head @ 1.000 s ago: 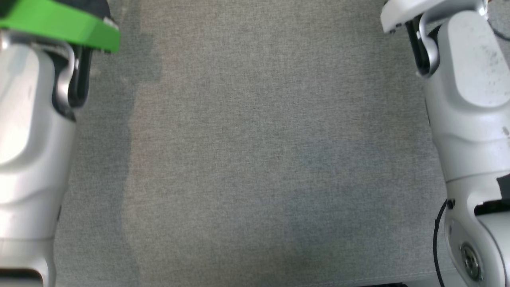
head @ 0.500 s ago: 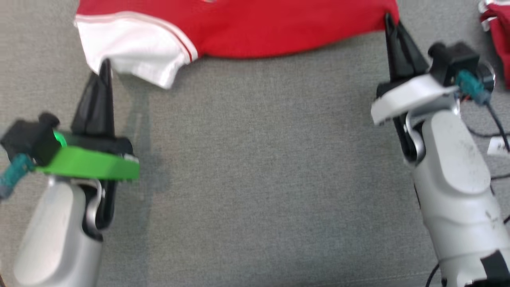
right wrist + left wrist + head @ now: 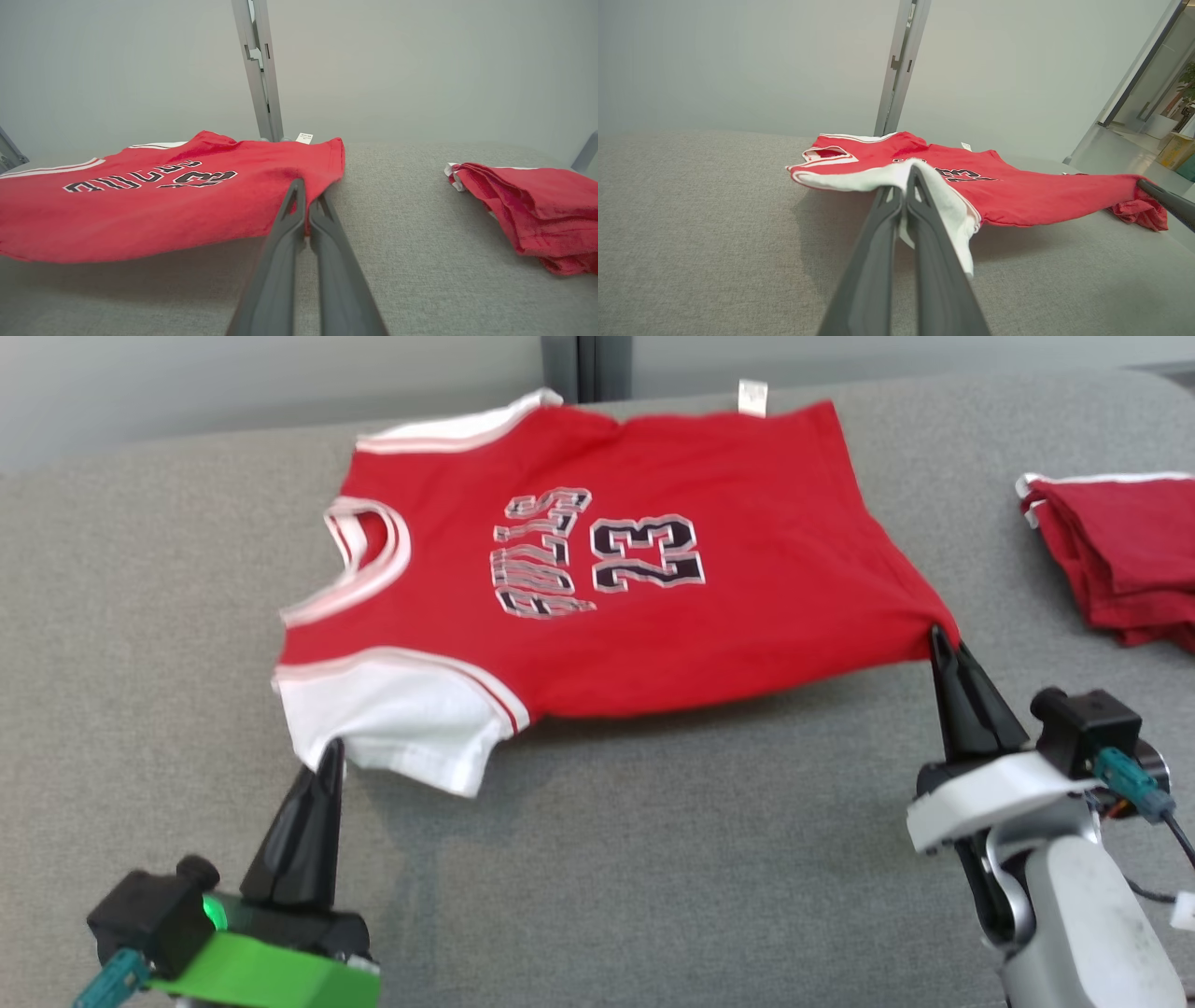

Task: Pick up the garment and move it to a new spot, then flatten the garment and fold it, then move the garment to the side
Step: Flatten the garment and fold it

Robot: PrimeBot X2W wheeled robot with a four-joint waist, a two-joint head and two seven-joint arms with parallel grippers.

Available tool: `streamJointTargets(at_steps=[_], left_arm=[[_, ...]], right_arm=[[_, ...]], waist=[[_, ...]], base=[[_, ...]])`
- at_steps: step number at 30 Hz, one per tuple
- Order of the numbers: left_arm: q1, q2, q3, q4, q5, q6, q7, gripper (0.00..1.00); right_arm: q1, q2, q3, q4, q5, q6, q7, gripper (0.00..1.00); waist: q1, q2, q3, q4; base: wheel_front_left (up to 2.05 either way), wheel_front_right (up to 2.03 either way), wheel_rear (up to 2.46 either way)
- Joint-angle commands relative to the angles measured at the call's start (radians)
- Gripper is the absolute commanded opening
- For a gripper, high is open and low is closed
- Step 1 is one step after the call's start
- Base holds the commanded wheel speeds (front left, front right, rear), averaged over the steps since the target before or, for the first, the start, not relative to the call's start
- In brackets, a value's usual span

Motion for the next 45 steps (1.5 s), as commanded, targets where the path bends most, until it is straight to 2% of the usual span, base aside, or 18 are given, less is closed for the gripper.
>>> streamJointTargets(at_steps=[1,8,13,15,18,20,28,36,45], left_arm=[[0.042,0.017,-0.001,-0.031,0.007,0.013,0.018,0.0],[0.15,0.052,-0.008,-0.165,0.008,0.059,0.093,0.0],[0.183,0.049,-0.015,-0.188,-0.004,0.075,0.113,0.0],[0.188,0.036,-0.026,-0.175,-0.016,0.075,0.118,0.0],[0.184,0.027,-0.039,-0.132,-0.027,0.068,0.122,0.0],[0.171,0.02,-0.045,-0.094,-0.033,0.06,0.119,0.0],[0.079,0.004,-0.042,0.035,-0.055,0.023,0.092,0.0],[-0.156,-0.013,-0.059,0.161,-0.02,-0.007,0.073,0.0],[-0.362,-0.052,-0.062,0.34,0.006,-0.016,0.019,0.0]], right_arm=[[0.049,-0.003,-0.009,-0.039,-0.001,-0.001,0.022,0.0],[0.231,-0.003,-0.043,-0.255,-0.008,-0.001,0.152,0.0],[0.317,-0.003,-0.054,-0.329,0.011,-0.001,0.225,0.0],[0.331,-0.003,-0.056,-0.316,-0.03,-0.001,0.242,0.0],[0.329,-0.003,-0.064,-0.272,-0.016,-0.001,0.252,0.0],[0.313,-0.003,-0.065,-0.241,-0.045,-0.001,0.247,0.0],[0.244,-0.003,-0.034,-0.126,-0.01,-0.001,0.236,0.0],[0.107,-0.003,-0.02,-0.035,0.048,-0.001,0.263,0.0],[-0.047,-0.004,-0.023,0.076,0.079,-0.001,0.227,0.0]], waist=[[0.0,0.0,-0.078,0.009],[0.0,0.0,-0.104,0.019],[0.0,0.0,-0.1,0.016],[0.0,0.0,-0.099,0.013],[0.0,0.0,-0.094,0.01],[0.0,0.0,-0.091,0.009],[0.0,0.0,-0.063,0.005],[0.0,0.0,0.001,-0.008],[0.0,0.0,0.064,-0.046]], base=[[0.0,0.0,0.0],[0.0,0.0,0.0],[0.0,0.0,0.0],[0.0,0.0,0.0],[0.0,0.0,0.0],[0.0,0.0,0.0],[0.0,0.0,0.0],[0.0,0.0,0.0],[0.0,0.0,0.0]])
